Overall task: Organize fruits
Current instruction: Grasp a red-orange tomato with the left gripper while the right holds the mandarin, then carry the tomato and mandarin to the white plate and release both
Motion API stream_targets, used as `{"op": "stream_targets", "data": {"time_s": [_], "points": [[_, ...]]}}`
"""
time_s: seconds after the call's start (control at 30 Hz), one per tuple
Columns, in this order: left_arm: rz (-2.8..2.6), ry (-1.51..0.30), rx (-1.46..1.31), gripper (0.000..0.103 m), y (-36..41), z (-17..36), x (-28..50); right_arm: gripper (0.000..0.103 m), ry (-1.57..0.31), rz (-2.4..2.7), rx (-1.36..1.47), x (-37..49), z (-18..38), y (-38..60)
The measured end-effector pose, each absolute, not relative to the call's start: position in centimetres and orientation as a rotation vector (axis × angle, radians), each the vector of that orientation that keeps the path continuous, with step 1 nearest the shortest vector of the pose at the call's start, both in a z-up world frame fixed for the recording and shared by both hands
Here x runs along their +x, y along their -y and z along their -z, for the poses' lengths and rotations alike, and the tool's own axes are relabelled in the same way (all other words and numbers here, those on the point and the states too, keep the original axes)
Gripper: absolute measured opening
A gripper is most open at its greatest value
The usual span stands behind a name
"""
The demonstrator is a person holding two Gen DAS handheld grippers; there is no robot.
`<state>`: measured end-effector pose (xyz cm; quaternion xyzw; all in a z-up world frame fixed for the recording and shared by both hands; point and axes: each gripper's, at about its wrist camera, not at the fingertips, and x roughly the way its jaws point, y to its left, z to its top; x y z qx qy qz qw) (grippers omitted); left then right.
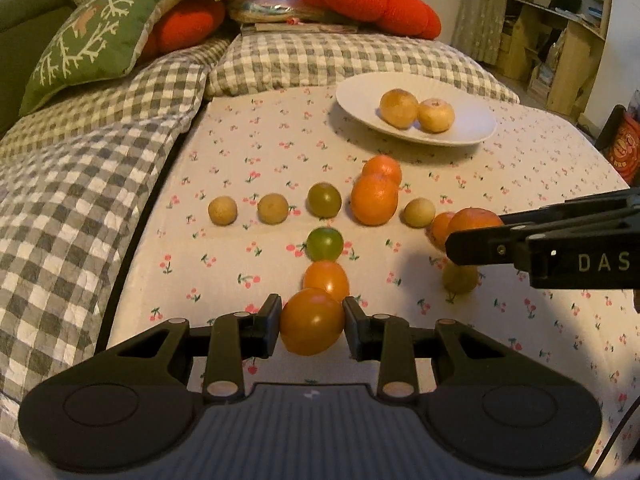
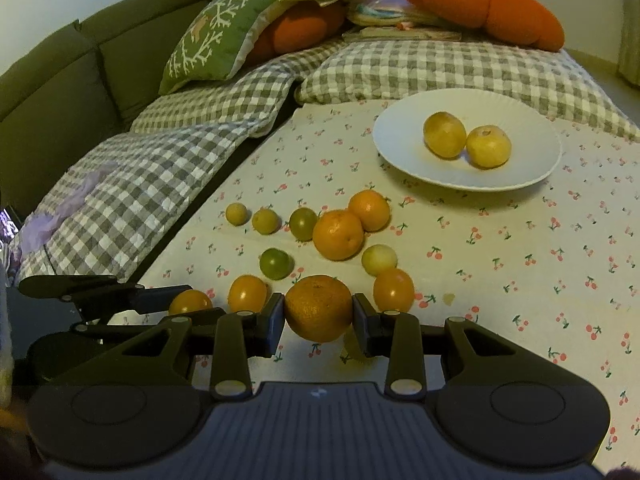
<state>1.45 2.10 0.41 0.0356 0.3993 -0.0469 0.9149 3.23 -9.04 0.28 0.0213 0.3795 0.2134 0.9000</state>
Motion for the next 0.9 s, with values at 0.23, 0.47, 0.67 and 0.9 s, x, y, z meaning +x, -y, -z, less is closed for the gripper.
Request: {"op": "stream_targets", "data": {"time_s": [0.23, 0.47, 0.67, 0.9], "points": [[0.114, -0.797, 0.1, 0.026, -1.0, -1.1, 2.5, 0.033, -0.76, -0.426, 0.047, 3.9, -0.8, 9.4], [0.145, -0.772, 0.126, 0.026, 0.4, -2.1, 4.7, 0.033, -0.703, -0.393, 0.07, 5.2, -2.6, 11.7], [0.195, -0.722, 0.139, 0.026, 2.0, -2.8, 8.2, 0.033, -0.648, -0.29, 0.15, 7.9, -4.1, 16.1], [0.255, -0.69, 0.175, 0.026, 5.5, -2.7, 12.9, 0.033, -0.633, -0.235, 0.148, 11.5, -3.1, 18.1]]}}
